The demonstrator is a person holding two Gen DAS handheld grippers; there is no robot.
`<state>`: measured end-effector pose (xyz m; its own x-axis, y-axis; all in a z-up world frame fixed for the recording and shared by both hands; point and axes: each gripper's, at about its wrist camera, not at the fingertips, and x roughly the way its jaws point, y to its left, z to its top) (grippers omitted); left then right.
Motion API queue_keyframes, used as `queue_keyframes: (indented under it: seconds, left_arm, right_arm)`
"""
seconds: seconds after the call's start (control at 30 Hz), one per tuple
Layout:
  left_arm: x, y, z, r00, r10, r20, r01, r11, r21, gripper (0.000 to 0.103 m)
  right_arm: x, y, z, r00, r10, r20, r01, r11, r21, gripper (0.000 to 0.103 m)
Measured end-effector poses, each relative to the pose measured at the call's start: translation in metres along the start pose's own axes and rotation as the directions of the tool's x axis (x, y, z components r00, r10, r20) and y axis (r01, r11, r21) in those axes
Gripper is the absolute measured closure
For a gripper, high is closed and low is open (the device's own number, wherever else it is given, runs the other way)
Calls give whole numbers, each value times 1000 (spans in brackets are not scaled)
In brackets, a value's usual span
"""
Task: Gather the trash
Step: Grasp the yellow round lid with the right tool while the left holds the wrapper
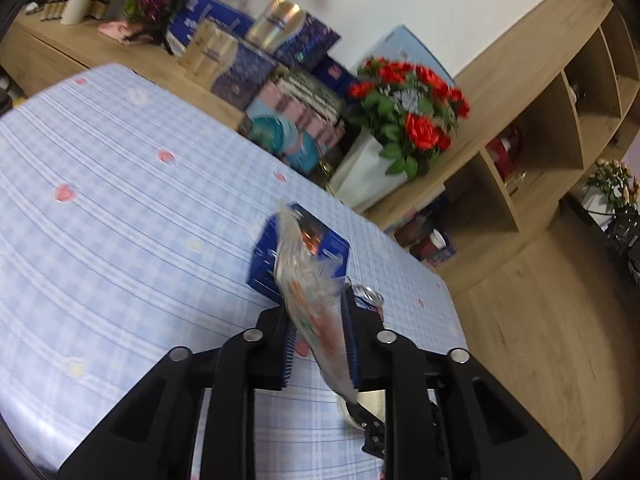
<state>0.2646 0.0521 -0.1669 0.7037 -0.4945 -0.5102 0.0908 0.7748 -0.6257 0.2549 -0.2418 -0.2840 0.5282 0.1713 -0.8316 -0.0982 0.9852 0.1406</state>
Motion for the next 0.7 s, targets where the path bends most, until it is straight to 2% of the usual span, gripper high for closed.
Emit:
queue_keyframes:
  seconds: [0.23, 0.7]
  left_arm:
    - [-10, 23, -10, 998, 43, -46, -44, 999, -18, 90]
    - [-43, 24, -27, 998, 63, 13, -63, 998, -5, 90]
  right_arm:
    - [1, 8, -3, 1000, -15, -17, 14, 999, -32, 6]
    - [-10, 20, -5, 999, 35, -16, -36, 999, -19, 6]
